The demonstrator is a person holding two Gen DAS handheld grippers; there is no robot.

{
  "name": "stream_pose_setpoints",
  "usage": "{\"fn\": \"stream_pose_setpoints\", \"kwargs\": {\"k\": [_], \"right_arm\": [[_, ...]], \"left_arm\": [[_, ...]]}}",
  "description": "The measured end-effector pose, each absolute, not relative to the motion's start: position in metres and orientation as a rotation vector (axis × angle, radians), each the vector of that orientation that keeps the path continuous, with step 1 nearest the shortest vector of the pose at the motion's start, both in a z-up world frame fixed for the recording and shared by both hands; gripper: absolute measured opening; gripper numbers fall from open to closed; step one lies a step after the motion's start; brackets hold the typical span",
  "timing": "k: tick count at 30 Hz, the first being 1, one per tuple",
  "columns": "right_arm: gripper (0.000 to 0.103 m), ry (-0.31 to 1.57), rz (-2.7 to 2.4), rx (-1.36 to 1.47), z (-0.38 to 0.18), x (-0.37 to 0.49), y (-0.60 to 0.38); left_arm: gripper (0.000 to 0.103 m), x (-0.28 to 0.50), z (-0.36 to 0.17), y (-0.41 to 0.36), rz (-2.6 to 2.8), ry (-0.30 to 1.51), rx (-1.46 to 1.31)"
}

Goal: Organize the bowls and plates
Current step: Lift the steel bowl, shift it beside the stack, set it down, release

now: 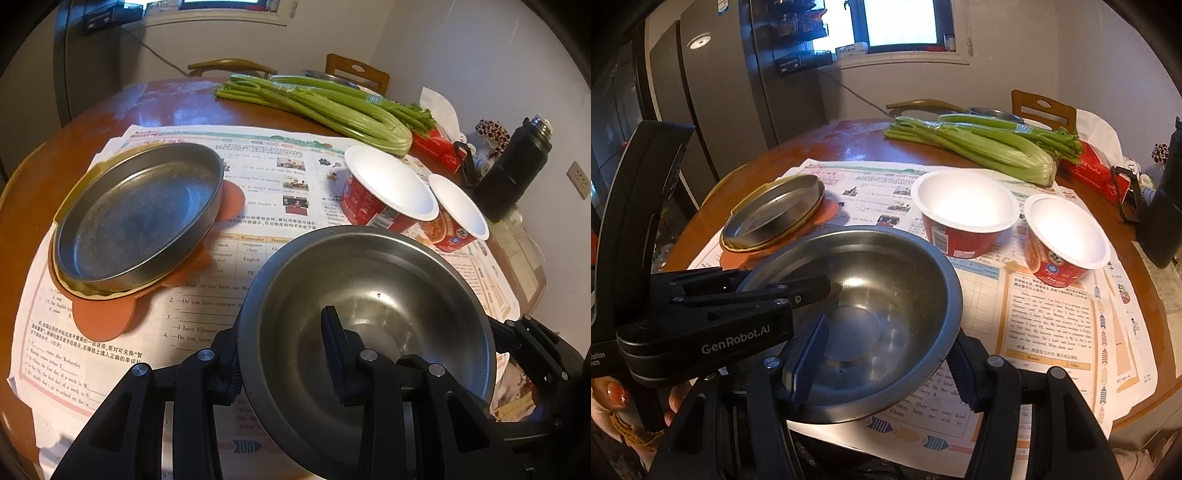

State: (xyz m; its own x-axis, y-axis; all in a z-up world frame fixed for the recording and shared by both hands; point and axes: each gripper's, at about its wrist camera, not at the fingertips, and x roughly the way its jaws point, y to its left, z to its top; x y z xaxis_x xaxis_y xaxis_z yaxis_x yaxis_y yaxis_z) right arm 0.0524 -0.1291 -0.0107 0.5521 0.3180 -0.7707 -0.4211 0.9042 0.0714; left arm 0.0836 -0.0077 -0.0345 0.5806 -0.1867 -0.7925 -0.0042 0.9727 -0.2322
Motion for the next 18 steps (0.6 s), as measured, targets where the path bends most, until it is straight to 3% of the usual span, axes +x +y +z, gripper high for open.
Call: {"fn": "stream_pose_setpoints", "kwargs": {"k": [18], "right_arm": [[0.062, 0.94, 0.418, -0.141, -0.03, 0.063, -0.123]], "left_arm": [[0.041, 0.091, -0.045, -0.008, -0.114, 0.96, -0.202]]}}
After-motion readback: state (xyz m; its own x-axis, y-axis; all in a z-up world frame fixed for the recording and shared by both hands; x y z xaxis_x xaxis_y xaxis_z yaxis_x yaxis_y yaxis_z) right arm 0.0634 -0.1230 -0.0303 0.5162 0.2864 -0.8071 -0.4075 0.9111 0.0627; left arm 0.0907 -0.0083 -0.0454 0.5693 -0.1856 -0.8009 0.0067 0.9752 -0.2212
